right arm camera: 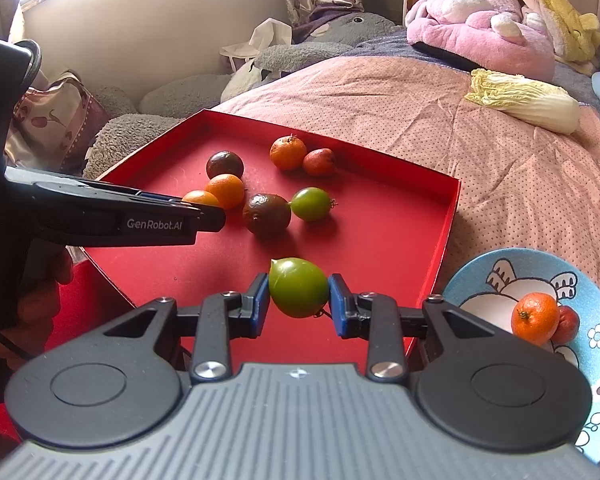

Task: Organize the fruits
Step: 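Carry both fruits to the blue plate and release the lime from the right gripper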

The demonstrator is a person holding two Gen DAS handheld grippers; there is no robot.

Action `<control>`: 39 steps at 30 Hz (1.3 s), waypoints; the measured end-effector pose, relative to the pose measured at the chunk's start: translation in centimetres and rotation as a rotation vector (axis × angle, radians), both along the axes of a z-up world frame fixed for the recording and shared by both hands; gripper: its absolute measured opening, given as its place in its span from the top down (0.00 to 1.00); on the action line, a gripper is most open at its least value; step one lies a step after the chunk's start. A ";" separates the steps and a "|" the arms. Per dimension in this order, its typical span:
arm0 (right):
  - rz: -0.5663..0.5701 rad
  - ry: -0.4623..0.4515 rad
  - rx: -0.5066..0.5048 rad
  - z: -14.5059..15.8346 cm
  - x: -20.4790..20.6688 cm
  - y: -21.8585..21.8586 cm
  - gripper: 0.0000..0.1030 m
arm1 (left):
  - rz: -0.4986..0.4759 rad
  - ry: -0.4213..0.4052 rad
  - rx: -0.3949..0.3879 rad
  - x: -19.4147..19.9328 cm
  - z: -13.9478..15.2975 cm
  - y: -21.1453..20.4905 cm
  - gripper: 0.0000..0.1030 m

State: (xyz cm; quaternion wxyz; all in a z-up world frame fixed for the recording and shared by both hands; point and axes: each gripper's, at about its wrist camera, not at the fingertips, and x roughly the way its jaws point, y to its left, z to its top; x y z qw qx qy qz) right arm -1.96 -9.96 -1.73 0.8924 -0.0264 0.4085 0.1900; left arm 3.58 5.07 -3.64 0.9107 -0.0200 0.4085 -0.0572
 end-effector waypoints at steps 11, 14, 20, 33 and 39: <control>-0.017 -0.021 0.017 0.7 -0.6 -1.0 0.64 | -0.012 -0.003 0.007 -0.3 0.2 -0.9 0.65; -0.022 -0.026 0.022 0.9 -0.8 -1.3 0.64 | -0.017 -0.005 0.011 -0.3 0.3 -1.2 0.65; -0.043 -0.038 0.032 1.4 -1.1 -2.2 0.64 | -0.030 -0.011 0.015 -0.4 0.6 -1.8 0.65; -0.111 -0.046 0.031 1.5 -2.0 -4.7 0.64 | -0.068 -0.019 0.022 -0.7 1.0 -3.8 0.65; -0.173 -0.053 0.032 1.6 -2.4 -6.9 0.64 | -0.103 -0.027 0.031 -0.9 1.3 -5.3 0.65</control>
